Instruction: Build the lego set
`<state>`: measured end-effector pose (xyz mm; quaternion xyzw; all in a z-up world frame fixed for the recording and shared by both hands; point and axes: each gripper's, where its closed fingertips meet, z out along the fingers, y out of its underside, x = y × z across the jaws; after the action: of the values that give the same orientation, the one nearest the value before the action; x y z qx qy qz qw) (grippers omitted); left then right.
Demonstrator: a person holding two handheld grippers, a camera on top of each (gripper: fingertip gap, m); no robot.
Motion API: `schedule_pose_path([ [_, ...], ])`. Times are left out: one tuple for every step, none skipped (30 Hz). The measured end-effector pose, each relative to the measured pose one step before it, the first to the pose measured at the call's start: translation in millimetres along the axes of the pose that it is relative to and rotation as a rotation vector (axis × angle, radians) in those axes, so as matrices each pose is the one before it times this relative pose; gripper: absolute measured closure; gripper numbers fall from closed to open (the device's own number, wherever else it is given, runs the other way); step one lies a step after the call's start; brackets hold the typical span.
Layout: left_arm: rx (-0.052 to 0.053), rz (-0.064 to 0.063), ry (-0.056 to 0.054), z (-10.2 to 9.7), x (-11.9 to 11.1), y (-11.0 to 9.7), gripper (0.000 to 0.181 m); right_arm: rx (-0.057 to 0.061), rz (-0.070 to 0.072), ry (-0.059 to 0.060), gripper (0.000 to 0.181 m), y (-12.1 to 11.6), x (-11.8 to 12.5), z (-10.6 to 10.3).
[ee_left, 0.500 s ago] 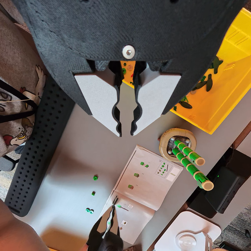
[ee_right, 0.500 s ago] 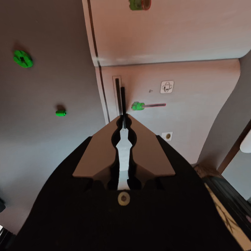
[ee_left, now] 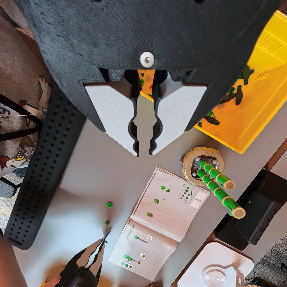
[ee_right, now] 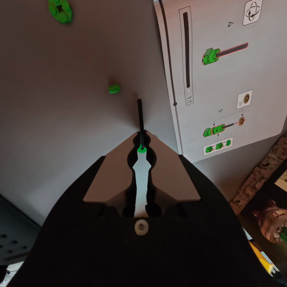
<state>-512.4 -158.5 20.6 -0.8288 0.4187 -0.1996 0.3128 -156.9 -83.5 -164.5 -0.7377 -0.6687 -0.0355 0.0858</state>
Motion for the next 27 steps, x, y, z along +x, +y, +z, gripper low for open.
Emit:
schedule_pose_path([
  [0.0009, -0.0059, -0.0006, -0.16, -1.13, 0.11, 0.169, 0.0090, 0.0018, -0.0086, 0.178, -2.56, -0.91, 1.61],
  [-0.0007, -0.0049, -0.0002, -0.17, -0.79, 0.25, 0.169, 0.0093, -0.0024, 0.0045, 0.178, -2.77, 1.02, 0.31],
  [-0.0015, -0.0020, -0.0021, -0.07, -0.93, 0.53, 0.169, 0.0088, -0.0063, -0.0045, 0.178, -2.63, -0.56, 0.28],
  [-0.0008, -0.0001, -0.0033, -0.15, -0.86, 0.31, 0.169, 0.0023, -0.0078, -0.0072, 0.178, -1.71, -1.27, 0.69],
  [0.0006, -0.0002, -0.0011, -0.10, -0.39, 0.04, 0.169, -0.0031, -0.0086, 0.0000, 0.178, -0.67, -0.39, 1.07],
  [0.0008, -0.0008, 0.0013, -0.06, -0.04, -0.16, 0.169, -0.0013, -0.0086, 0.0053, 0.177, -0.76, 0.32, 0.86],
  [-0.0009, -0.0010, 0.0005, 0.13, -0.17, 0.18, 0.169, 0.0026, -0.0090, -0.0013, 0.176, -1.14, -0.89, 0.65],
  [-0.0025, -0.0009, -0.0013, 0.16, -0.45, 0.54, 0.169, 0.0073, -0.0053, -0.0031, 0.175, -1.60, -1.06, 0.21],
  [-0.0025, -0.0011, -0.0010, 0.03, -0.44, 0.52, 0.168, 0.0111, -0.0014, 0.0039, 0.172, -1.96, 0.03, -0.51],
  [-0.0010, -0.0018, 0.0001, -0.29, -0.32, 0.32, 0.168, 0.0122, 0.0023, 0.0066, 0.171, -1.86, 0.28, -1.67],
  [0.0013, -0.0015, 0.0002, -0.55, -0.02, 0.05, 0.168, 0.0144, 0.0047, 0.0075, 0.169, -1.84, -0.11, -2.86],
  [0.0027, -0.0006, -0.0012, -0.93, -0.22, -0.22, 0.168, 0.0120, 0.0055, 0.0185, 0.168, -1.37, 0.93, -4.29],
  [0.0034, 0.0002, -0.0029, -1.23, -0.24, -0.21, 0.168, 0.0110, 0.0037, 0.0304, 0.167, -1.00, 1.85, -5.69],
  [0.0045, 0.0000, -0.0031, -1.48, -0.42, -0.33, 0.168, 0.0166, 0.0019, 0.0306, 0.166, -1.75, 1.11, -7.21],
  [0.0057, -0.0008, -0.0024, -1.73, -0.21, -0.45, 0.168, 0.0228, 0.0047, 0.0402, 0.166, -2.65, 1.92, -8.48],
  [0.0058, -0.0013, -0.0022, -1.85, -0.20, -0.49, 0.168, 0.0256, 0.0088, 0.0568, 0.164, -2.94, 4.40, -9.56],
  [0.0063, -0.0006, -0.0032, -2.03, -0.28, -0.49, 0.168, 0.0258, 0.0145, 0.0664, 0.163, -2.70, 6.55, -10.03],
  [0.0076, 0.0001, -0.0043, -2.10, -0.27, -0.79, 0.168, 0.0225, 0.0217, 0.0729, 0.162, -2.08, 8.22, -9.74],
  [0.0081, 0.0005, -0.0035, -2.22, -0.03, -0.86, 0.168, 0.0209, 0.0230, 0.0764, 0.160, -1.53, 9.48, -9.72],
  [0.0084, 0.0009, -0.0023, -2.08, 0.23, -1.03, 0.168, 0.0258, 0.0281, 0.0686, 0.160, -2.24, 8.98, -9.19],
  [0.0081, 0.0020, -0.0011, -2.16, 0.60, -0.93, 0.168, 0.0309, 0.0341, 0.0498, 0.160, -3.35, 6.57, -8.44],
  [0.0075, 0.0030, -0.0018, -2.23, 0.66, -0.84, 0.168, 0.0443, 0.0401, 0.0473, 0.159, -5.97, 6.43, -7.83],
  [0.0074, 0.0034, -0.0036, -2.21, 0.45, -0.73, 0.168, 0.0569, 0.0402, 0.0541, 0.156, -8.77, 7.23, -7.12],
  [0.0079, 0.0032, -0.0046, -2.48, 0.29, -0.81, 0.168, 0.0560, 0.0332, 0.0558, 0.153, -9.08, 6.99, -6.56],
  [0.0087, 0.0027, -0.0048, -2.63, 0.16, -0.92, 0.168, 0.0612, 0.0343, 0.0626, 0.153, -10.36, 7.58, -6.20],
  [0.0095, 0.0019, -0.0060, -2.78, -0.22, -1.04, 0.168, 0.0704, 0.0477, 0.0556, 0.151, -12.10, 6.17, -5.00],
  [0.0104, 0.0012, -0.0079, -2.85, -0.57, -1.10, 0.168, 0.0698, 0.0586, 0.0444, 0.148, -12.04, 4.01, -3.59],
])
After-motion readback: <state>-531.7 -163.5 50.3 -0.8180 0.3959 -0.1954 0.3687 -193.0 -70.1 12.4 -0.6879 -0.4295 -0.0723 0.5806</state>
